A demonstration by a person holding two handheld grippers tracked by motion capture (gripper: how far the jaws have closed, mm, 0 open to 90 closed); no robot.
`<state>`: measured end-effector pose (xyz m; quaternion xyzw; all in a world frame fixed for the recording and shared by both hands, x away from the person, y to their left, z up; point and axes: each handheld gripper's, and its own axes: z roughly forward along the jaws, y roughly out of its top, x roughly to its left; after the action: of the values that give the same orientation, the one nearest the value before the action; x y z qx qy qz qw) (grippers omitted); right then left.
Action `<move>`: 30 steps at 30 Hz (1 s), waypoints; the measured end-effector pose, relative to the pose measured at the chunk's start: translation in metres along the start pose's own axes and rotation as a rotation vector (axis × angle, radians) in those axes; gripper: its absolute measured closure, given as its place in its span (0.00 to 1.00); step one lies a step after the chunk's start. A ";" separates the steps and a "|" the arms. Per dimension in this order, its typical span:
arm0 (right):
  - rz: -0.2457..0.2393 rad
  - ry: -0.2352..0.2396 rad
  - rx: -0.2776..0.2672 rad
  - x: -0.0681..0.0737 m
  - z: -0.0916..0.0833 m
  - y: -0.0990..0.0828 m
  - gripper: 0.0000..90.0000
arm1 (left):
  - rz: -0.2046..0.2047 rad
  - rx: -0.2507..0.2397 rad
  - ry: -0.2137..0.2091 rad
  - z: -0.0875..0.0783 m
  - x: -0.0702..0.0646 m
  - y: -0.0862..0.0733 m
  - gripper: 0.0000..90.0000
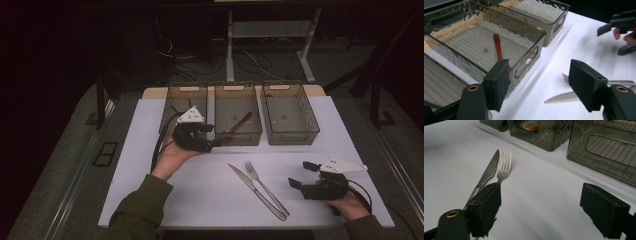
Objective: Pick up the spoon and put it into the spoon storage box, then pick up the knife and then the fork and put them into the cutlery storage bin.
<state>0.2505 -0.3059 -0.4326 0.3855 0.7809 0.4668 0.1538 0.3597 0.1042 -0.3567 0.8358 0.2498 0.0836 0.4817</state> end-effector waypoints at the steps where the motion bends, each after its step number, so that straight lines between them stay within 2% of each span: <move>1: 0.001 -0.001 0.001 0.000 0.000 0.000 0.18 | -0.011 -0.011 0.001 -0.002 0.000 -0.004 0.33; 5: -0.008 -0.003 0.000 0.000 0.001 0.000 0.18 | -0.021 -0.026 0.002 -0.011 0.000 -0.018 0.29; 7: -0.006 -0.002 0.000 0.000 0.001 0.000 0.18 | -0.033 -0.049 0.002 -0.017 0.000 -0.026 0.26; 13: -0.011 -0.005 0.003 0.001 0.001 0.000 0.18 | -0.030 -0.070 0.004 -0.029 -0.004 -0.045 0.19; 17: -0.021 -0.001 0.005 0.001 0.001 -0.001 0.18 | -0.017 -0.085 0.022 -0.035 -0.008 -0.057 0.16; 23: -0.015 0.003 0.002 0.001 0.000 -0.001 0.18 | -0.008 -0.088 0.035 -0.041 -0.017 -0.076 0.09; 26: -0.012 0.006 0.003 0.000 0.000 -0.001 0.18 | -0.014 -0.088 0.047 -0.044 -0.021 -0.087 0.04; 30: -0.013 0.003 0.010 0.000 0.000 -0.001 0.18 | -0.026 -0.078 0.045 -0.048 -0.026 -0.100 0.03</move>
<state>0.2503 -0.3062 -0.4332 0.3806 0.7861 0.4622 0.1538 0.2857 0.1694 -0.4138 0.8110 0.2679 0.1057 0.5093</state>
